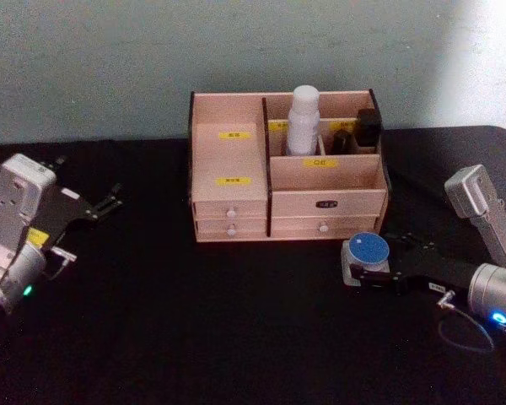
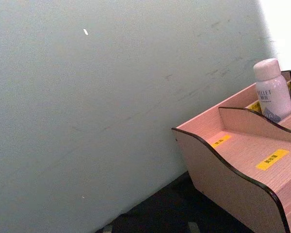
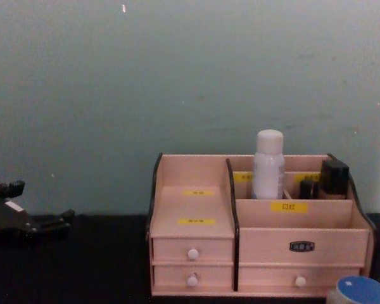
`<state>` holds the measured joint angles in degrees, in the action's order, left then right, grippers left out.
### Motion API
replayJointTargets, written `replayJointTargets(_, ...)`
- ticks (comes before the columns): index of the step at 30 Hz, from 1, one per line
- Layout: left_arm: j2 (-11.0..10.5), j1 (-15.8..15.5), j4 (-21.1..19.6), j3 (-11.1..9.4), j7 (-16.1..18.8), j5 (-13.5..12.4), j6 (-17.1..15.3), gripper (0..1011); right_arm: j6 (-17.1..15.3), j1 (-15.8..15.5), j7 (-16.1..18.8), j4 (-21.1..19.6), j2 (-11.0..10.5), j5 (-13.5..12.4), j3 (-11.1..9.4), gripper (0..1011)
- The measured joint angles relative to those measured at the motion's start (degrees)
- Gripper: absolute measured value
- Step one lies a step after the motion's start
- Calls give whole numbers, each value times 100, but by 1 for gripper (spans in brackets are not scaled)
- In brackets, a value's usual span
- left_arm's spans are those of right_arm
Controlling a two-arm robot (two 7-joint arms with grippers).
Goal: Pick up the facial cleanser and watermelon frost from the table and place them into the tiered storage box.
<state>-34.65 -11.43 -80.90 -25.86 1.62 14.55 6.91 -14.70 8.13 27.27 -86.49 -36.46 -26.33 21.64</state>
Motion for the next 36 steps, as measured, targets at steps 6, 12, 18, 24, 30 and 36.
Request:
replayJointTargets(6, 0, 0, 0, 0, 0, 0, 0, 1001, 0, -3, -3, -3, -3, 0, -3, 1003)
replayJointTargets(12, 0, 0, 0, 0, 0, 0, 0, 1001, -2, -5, -6, -6, -3, -2, -6, 889)
replayJointTargets(18, 0, 0, 0, 0, 0, 0, 0, 1001, -3, -7, -8, -8, -4, -2, -9, 747)
replayJointTargets(24, 0, 0, 0, 0, 0, 0, 0, 1001, -5, -7, -8, -10, -3, -2, -9, 704)
replayJointTargets(30, 0, 0, 0, 0, 0, 0, 0, 1001, -6, -7, -8, -10, -3, -2, -8, 704)
replayJointTargets(36, 0, 0, 0, 0, 0, 0, 0, 1001, -6, -7, -7, -10, -3, -3, -8, 703)
